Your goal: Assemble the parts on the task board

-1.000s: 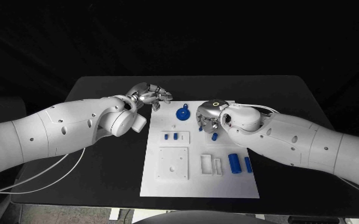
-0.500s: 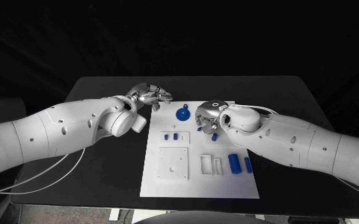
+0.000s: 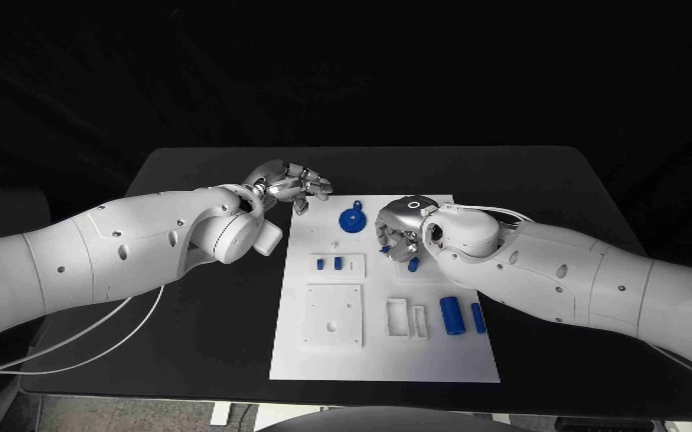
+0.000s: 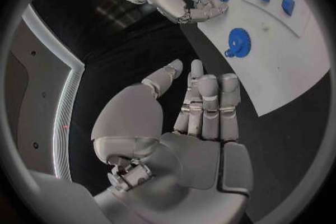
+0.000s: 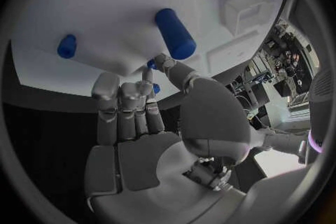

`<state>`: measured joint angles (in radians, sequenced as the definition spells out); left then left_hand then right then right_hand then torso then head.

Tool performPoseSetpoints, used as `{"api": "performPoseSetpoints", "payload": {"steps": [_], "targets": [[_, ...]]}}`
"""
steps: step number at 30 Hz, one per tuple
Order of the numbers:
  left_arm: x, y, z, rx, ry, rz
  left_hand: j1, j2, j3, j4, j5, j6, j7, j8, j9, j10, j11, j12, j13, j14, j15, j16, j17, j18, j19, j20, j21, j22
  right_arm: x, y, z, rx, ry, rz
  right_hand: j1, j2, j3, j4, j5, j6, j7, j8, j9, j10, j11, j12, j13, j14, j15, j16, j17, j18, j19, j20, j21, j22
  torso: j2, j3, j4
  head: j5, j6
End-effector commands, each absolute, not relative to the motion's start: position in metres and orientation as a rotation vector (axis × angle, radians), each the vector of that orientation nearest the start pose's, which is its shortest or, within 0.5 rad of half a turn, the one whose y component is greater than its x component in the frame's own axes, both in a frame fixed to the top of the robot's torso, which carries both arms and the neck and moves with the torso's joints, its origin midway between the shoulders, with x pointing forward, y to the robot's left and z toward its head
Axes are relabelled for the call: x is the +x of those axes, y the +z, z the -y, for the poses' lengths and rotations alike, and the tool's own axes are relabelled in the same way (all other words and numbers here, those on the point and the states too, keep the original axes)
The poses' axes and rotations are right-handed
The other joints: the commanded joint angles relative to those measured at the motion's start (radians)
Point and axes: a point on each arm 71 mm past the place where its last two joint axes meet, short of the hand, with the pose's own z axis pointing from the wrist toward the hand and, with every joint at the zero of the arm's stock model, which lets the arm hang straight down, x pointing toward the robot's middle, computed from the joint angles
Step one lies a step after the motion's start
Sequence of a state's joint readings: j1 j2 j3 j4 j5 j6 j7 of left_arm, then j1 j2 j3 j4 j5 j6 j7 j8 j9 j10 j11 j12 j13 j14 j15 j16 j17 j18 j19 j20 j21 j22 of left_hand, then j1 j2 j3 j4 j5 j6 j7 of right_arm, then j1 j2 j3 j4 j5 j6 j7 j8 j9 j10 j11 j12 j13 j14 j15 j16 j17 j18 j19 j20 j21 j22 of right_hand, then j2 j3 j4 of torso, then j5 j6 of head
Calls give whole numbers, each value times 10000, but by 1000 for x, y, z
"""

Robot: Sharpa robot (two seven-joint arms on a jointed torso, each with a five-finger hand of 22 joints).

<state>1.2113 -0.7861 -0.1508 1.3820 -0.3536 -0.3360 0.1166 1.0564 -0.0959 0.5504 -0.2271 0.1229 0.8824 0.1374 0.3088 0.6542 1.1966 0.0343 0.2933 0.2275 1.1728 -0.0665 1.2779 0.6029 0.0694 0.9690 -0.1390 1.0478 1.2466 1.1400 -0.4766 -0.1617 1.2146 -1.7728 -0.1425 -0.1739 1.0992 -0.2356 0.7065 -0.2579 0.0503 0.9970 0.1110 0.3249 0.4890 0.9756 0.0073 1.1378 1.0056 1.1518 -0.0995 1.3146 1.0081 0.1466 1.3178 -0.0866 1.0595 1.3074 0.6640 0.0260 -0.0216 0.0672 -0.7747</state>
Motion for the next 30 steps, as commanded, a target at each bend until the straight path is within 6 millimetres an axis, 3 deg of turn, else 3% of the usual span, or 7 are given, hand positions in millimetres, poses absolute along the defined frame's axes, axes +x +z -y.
{"api": "performPoseSetpoints", "payload": {"steps": [1, 15, 22, 30], "targets": [[499, -232, -222, -8842, -11244, -17702, -37, -65, 23, 24, -56, -7, 81, -21, -13, -83, 178, -32, 18, 0, 61, -33, 2, 647, 34, -196, -39, -3, 492, -282, 97, -6408, 4064, -18331, 37, -65, -65, -4, -17, -100, 65, -28, -4, -25, 18, -33, 15, -23, 54, -33, 19, 1152, -65, 13, -65, 47, 3, 6, -4, 2, -19], [499, -232, -222, -8835, -11247, -17740, -20, -67, 31, 14, -55, -16, 84, -18, -15, -86, 181, -42, 23, -2, 63, -34, 3, 650, 33, -194, -40, -1, 490, -284, 95, -6659, 3901, -18112, 82, 111, -49, 68, -16, 237, -47, 156, 90, 31, -76, 13, 15, 12, -6, -18, 70, 1152, -32, 53, -26, 60, 2, -1, -2, -6, -22], [499, -233, -221, -8823, -11243, -17757, -10, -64, 36, 9, -53, -19, 85, -16, -16, -87, 182, -46, 25, -3, 63, -35, 3, 652, 33, -193, -41, 0, 489, -285, 94, -6813, 3858, -18077, -26, 425, 152, 392, -14, 492, -148, 267, 135, 183, -169, 49, -5, 97, -83, 2, 96, 1152, 60, 56, 36, 70, 2, -4, 1, -22, -25], [499, -233, -222, -8808, -11227, -17767, -1, -66, 39, 3, -52, -22, 86, -13, -17, -87, 182, -50, 29, -4, 65, -36, 3, 653, 32, -191, -42, 1, 489, -285, 93, -6959, 3697, -17909, -196, 483, 485, 814, -16, 633, -226, 295, 146, 332, -251, 26, -47, 192, -168, 4, 129, 1152, 134, 10, 119, 99, 0, 3, 0, -23, -44]]}}
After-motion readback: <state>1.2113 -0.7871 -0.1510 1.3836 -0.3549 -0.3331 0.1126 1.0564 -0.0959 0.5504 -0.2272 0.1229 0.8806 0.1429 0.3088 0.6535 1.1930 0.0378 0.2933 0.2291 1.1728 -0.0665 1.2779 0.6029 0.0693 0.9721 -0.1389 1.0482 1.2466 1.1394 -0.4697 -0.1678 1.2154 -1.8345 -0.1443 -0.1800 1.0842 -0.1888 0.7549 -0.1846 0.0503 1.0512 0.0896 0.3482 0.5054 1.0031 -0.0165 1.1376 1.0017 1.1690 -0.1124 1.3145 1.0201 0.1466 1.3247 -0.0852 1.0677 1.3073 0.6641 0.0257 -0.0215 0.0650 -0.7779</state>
